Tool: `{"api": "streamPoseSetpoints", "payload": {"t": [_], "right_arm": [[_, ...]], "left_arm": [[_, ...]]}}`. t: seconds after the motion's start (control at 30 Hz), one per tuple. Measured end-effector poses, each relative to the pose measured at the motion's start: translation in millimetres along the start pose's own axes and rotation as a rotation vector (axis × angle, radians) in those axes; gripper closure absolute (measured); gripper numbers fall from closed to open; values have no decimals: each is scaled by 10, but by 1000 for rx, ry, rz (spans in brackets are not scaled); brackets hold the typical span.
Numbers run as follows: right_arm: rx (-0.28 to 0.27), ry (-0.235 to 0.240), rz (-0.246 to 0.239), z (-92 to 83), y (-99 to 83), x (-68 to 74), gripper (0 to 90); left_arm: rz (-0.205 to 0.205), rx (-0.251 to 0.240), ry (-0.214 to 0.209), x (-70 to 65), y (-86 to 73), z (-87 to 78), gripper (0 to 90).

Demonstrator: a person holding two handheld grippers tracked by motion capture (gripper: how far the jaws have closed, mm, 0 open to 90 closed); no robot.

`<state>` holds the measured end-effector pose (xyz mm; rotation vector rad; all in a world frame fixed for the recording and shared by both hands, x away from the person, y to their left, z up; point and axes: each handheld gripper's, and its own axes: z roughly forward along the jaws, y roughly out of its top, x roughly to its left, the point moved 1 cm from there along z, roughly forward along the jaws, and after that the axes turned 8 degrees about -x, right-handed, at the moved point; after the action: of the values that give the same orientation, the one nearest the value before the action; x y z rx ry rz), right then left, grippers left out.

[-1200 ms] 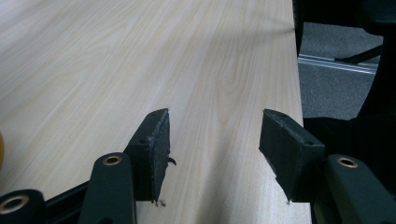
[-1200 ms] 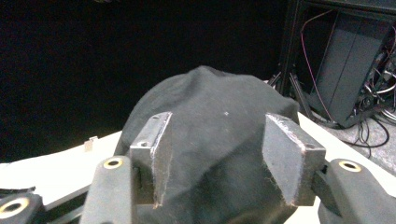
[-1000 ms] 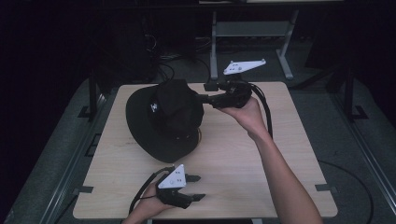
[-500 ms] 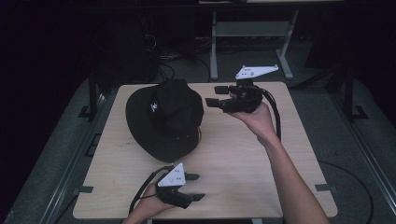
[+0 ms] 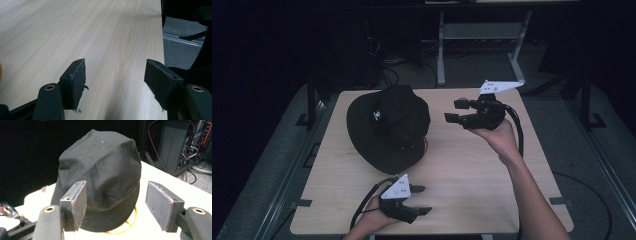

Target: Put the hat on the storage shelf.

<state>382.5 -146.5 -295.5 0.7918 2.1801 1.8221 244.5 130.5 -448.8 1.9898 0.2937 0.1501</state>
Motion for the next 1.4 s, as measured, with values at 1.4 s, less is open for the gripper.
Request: {"api": "streamPoseSetpoints", "payload": {"t": [1.4], "right_arm": [[14, -68, 84, -665, -772, -98, 283]], "left_arm": [[-16, -2, 14, 10, -1, 3, 312]]}}
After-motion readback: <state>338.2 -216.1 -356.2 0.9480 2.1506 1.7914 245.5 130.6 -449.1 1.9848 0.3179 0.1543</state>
